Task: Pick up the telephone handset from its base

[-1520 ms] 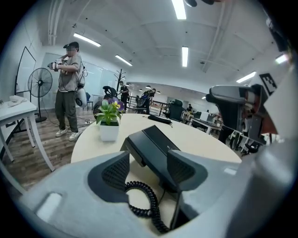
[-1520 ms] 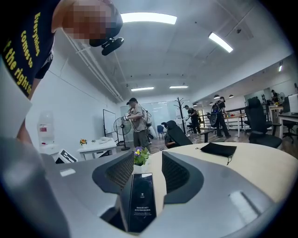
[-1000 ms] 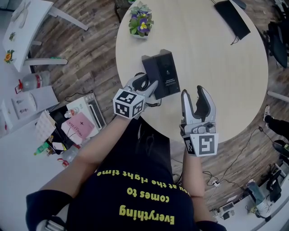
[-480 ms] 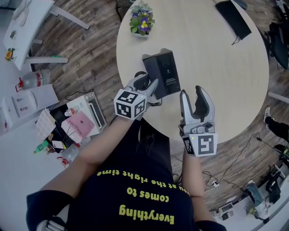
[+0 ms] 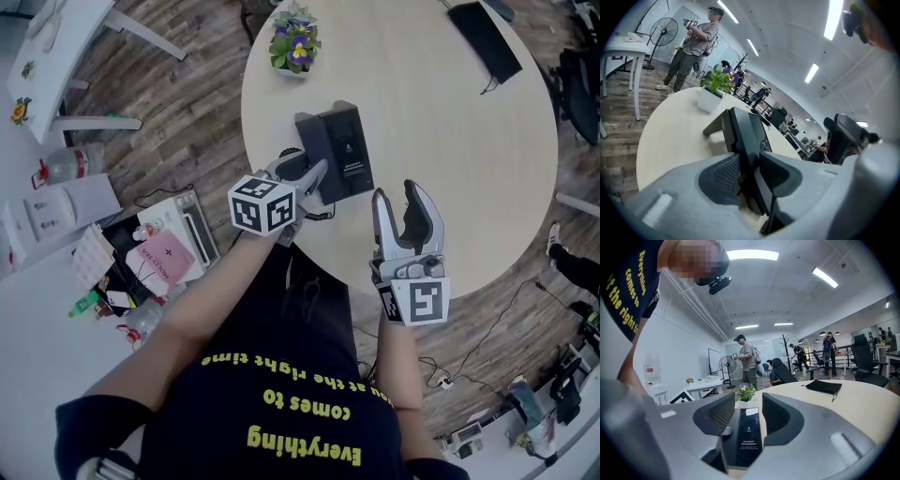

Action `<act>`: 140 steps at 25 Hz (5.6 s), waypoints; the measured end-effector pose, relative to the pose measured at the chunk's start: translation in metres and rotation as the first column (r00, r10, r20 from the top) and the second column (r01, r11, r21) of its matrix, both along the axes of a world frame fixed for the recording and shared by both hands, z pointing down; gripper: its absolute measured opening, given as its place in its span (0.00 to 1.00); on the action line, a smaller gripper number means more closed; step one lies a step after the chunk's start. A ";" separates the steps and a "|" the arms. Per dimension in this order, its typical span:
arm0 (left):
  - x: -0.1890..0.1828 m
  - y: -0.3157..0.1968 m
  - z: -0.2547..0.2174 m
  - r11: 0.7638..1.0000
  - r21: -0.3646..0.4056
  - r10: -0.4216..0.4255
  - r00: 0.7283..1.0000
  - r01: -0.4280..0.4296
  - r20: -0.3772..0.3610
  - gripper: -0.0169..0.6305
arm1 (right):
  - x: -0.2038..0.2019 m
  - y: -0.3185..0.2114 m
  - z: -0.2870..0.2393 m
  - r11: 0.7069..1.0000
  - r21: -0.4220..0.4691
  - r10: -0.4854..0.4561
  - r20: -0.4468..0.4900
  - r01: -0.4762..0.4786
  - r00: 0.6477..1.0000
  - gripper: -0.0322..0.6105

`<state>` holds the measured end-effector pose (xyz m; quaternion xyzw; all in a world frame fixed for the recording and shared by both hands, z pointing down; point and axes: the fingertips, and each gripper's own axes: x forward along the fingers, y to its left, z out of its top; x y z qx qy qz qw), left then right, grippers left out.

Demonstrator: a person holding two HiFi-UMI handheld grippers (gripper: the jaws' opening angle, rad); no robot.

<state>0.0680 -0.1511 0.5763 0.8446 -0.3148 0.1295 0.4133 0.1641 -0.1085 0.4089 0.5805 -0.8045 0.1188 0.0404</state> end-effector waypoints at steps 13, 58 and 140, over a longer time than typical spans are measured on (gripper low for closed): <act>-0.004 0.001 -0.005 0.999 -0.035 -0.028 0.999 0.027 -0.043 0.18 | -0.002 -0.003 -0.009 1.000 0.029 0.003 0.025 -0.003 1.000 0.35; -0.015 0.006 -0.105 0.968 0.238 0.101 0.990 -0.075 -0.097 0.14 | 0.006 0.000 -0.028 0.997 0.073 0.004 -0.009 -0.004 1.000 0.35; -0.101 -0.018 -0.305 0.643 0.763 -0.080 0.997 0.064 -0.016 0.14 | -0.014 -0.016 -0.183 0.943 0.333 0.070 -0.121 -0.025 0.990 0.07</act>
